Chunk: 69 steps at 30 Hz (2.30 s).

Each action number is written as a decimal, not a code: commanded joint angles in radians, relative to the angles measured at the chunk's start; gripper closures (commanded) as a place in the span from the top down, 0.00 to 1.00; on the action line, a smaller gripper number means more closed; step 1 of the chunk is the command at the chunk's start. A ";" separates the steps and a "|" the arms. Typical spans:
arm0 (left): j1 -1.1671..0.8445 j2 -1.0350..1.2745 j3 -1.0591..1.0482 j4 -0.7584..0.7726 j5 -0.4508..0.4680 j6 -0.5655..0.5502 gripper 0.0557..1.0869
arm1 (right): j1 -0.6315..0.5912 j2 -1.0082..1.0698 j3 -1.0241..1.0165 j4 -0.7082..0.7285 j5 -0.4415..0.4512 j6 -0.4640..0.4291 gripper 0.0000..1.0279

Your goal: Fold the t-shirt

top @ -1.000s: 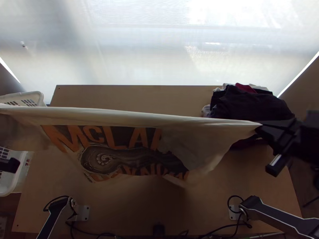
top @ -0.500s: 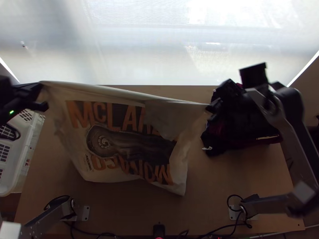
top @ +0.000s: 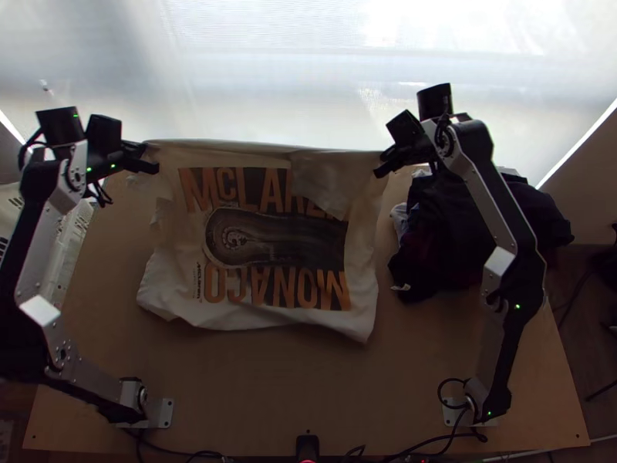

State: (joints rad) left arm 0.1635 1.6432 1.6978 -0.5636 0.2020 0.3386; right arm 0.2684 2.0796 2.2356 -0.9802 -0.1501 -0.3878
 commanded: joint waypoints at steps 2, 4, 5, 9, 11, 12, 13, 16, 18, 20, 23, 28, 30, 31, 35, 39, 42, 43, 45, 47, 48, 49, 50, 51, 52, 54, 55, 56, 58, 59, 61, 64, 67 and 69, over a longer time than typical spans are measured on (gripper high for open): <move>-0.036 0.173 0.051 0.102 -0.095 0.011 0.04 | 0.048 0.139 0.062 0.087 0.132 -0.025 0.03; -0.044 0.201 0.039 0.102 -0.095 0.023 0.04 | 0.069 0.142 -0.028 0.069 0.139 -0.033 0.03; -0.045 0.216 0.034 0.105 -0.096 0.025 0.04 | 0.077 0.142 -0.070 0.072 0.169 -0.029 0.03; -0.041 0.287 0.036 0.183 -0.118 0.019 0.04 | 0.078 0.140 -0.168 0.195 0.216 0.009 0.03; -0.038 0.317 0.045 0.237 -0.138 0.022 0.04 | 0.072 0.157 -0.152 0.245 0.250 0.040 0.03; -0.038 0.331 0.048 0.261 -0.142 0.025 0.04 | 0.068 0.169 -0.131 0.262 0.256 0.047 0.03; -0.038 0.343 0.054 0.274 -0.151 0.036 0.04 | 0.060 0.189 -0.093 0.264 0.259 0.063 0.03; -0.039 0.369 0.063 0.277 -0.161 0.045 0.04 | 0.051 0.226 -0.010 0.261 0.299 0.084 0.03; -0.035 0.369 0.060 0.277 -0.165 0.048 0.04 | 0.049 0.232 0.009 0.261 0.322 0.086 0.03; -0.019 0.368 0.059 0.278 -0.167 0.046 0.04 | 0.048 0.235 0.004 0.261 0.336 0.084 0.03; -0.010 0.365 0.034 0.258 -0.167 0.077 0.04 | 0.046 0.238 -0.025 0.247 0.337 0.084 0.03; -0.010 0.291 -0.119 0.269 -0.167 0.212 0.04 | 0.040 0.208 -0.062 0.221 0.339 0.095 0.03; -0.010 0.270 -0.175 0.294 -0.167 0.238 0.04 | 0.045 0.204 -0.071 0.204 0.339 0.092 0.03; -0.010 0.265 -0.194 0.303 -0.167 0.252 0.04 | 0.045 0.203 -0.077 0.202 0.339 0.092 0.03; -0.019 0.253 -0.213 0.294 -0.164 0.250 0.04 | 0.065 0.192 -0.080 0.158 0.337 0.104 0.03; -0.036 0.204 -0.233 0.277 -0.159 0.267 0.04 | 0.107 0.149 -0.106 0.094 0.337 0.104 0.03; -0.044 0.178 -0.233 0.237 -0.158 0.278 0.04 | 0.140 0.109 -0.139 0.046 0.336 0.109 0.03; -0.045 0.171 -0.234 0.212 -0.153 0.284 0.04 | 0.150 0.100 -0.149 0.023 0.331 0.116 0.03; -0.053 0.153 -0.244 0.157 -0.142 0.290 0.04 | 0.173 0.065 -0.191 0.003 0.316 0.133 0.03; -0.062 0.121 -0.268 0.108 -0.105 0.300 0.04 | 0.196 0.028 -0.237 0.003 0.310 0.136 0.03; -0.070 0.102 -0.286 0.094 -0.095 0.303 0.04 | 0.207 0.014 -0.257 0.003 0.307 0.138 0.03; -0.078 0.089 -0.300 0.080 -0.087 0.301 0.04 | 0.218 0.002 -0.274 0.003 0.304 0.141 0.03; -0.085 0.076 -0.313 0.065 -0.085 0.301 0.04 | 0.224 -0.007 -0.291 0.002 0.288 0.150 0.03; -0.096 0.067 -0.323 0.047 -0.079 0.301 0.04 | 0.232 -0.021 -0.310 0.002 0.271 0.156 0.03; -0.105 0.056 -0.337 0.030 -0.070 0.301 0.04 | 0.242 -0.030 -0.330 0.002 0.261 0.161 0.03; -0.116 0.032 -0.374 0.018 -0.067 0.307 0.04 | 0.262 -0.052 -0.369 0.003 0.254 0.164 0.03; -0.121 0.017 -0.392 0.016 -0.065 0.312 0.04 | 0.269 -0.062 -0.389 0.003 0.254 0.165 0.03; -0.121 0.001 -0.409 0.016 -0.065 0.315 0.04 | 0.275 -0.073 -0.407 0.003 0.253 0.165 0.03; -0.125 -0.026 -0.438 0.002 -0.062 0.330 0.04 | 0.279 -0.093 -0.444 0.003 0.253 0.165 0.03; -0.127 -0.039 -0.457 -0.007 -0.062 0.350 0.04 | 0.279 -0.102 -0.462 0.002 0.247 0.165 0.03; -0.131 -0.056 -0.501 -0.016 -0.062 0.404 0.04 | 0.279 -0.121 -0.496 0.003 0.233 0.167 0.03; -0.125 -0.071 -0.553 -0.018 -0.062 0.430 0.04 | 0.287 -0.145 -0.536 0.003 0.221 0.167 0.03; -0.117 -0.082 -0.589 -0.018 -0.062 0.442 0.04 | 0.290 -0.154 -0.567 0.003 0.211 0.167 0.03; -0.117 -0.082 -0.604 -0.018 -0.062 0.444 0.04 | 0.290 -0.154 -0.587 0.003 0.205 0.167 0.03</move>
State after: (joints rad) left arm 0.0441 1.5921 1.1774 -0.5697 0.1368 0.7467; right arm 0.5468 1.9553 1.7309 -0.9771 0.0772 -0.2207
